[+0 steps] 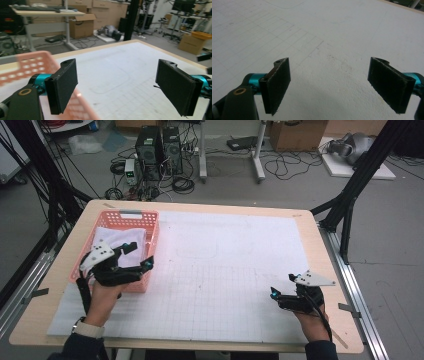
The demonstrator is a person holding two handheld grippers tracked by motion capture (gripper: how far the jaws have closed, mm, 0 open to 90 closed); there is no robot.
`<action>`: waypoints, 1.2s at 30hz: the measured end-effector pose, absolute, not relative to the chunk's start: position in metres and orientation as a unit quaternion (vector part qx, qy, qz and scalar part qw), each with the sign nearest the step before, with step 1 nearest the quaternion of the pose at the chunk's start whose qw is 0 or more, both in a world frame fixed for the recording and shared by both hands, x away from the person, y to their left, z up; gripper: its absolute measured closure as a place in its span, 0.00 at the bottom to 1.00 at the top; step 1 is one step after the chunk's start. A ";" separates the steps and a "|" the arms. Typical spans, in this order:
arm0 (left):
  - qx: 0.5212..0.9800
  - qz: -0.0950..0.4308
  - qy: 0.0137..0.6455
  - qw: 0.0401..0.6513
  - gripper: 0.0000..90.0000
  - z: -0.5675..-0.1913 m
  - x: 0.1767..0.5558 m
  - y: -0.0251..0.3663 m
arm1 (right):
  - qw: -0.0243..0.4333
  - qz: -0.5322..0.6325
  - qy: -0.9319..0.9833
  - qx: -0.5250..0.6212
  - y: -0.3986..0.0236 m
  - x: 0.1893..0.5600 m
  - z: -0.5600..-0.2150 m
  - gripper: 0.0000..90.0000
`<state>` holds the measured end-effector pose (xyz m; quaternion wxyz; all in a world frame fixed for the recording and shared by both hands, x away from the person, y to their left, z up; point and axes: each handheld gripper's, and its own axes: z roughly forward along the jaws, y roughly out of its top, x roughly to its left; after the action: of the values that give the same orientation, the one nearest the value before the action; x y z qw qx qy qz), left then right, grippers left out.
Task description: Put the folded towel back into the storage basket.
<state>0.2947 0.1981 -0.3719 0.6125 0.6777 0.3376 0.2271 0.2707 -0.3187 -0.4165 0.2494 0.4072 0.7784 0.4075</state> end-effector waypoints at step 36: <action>0.732 0.180 0.294 0.588 0.21 -0.403 0.277 0.124 | 0.244 0.419 0.775 0.406 -0.315 0.267 -0.415 0.19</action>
<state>0.2769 0.1242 -0.4029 0.5884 0.7315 0.2937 0.1800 0.2668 -0.3146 -0.4151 0.2435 0.4059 0.7747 0.4192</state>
